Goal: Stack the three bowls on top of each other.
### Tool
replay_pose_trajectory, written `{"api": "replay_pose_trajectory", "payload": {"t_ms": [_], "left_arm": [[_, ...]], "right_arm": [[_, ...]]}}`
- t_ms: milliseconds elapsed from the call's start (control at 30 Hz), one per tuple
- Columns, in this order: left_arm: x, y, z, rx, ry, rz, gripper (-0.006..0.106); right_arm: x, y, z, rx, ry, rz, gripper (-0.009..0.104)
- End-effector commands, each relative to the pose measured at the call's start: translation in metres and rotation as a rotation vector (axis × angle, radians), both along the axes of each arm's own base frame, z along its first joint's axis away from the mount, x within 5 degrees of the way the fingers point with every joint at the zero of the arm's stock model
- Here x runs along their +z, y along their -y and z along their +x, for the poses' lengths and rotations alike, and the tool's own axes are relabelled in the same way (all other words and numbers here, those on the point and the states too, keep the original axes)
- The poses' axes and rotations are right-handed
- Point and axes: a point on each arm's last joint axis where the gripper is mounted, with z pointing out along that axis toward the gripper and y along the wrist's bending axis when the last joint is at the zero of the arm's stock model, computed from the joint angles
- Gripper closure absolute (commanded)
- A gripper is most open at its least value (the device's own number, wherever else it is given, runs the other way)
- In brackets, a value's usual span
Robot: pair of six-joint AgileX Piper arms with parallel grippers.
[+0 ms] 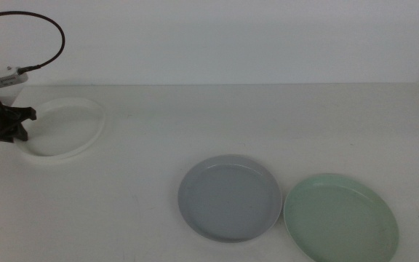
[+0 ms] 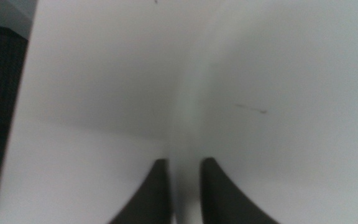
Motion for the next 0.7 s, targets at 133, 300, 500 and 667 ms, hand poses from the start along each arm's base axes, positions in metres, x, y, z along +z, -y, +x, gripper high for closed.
{"api": "replay_pose_trajectory", "payload": {"t_ms": [133,300,500,667], "left_arm": [[0.057,0.004,-0.003,0.009,0.108,-0.002,0.100],[0.085,0.011,-0.015,-0.019,0.095,-0.029,0.100],[0.123,0.035,-0.050,-0.035,0.145,-0.105,0.100],[0.144,0.070,-0.090,-0.060,0.188,-0.106,0.100]], "right_arm": [[0.011,0.001,0.000,-0.012,0.112,-0.027,0.001],[0.011,0.001,0.000,-0.012,0.112,-0.027,0.001],[0.011,0.001,0.000,-0.012,0.112,-0.027,0.001],[0.011,0.001,0.000,-0.012,0.112,-0.027,0.001]]}}
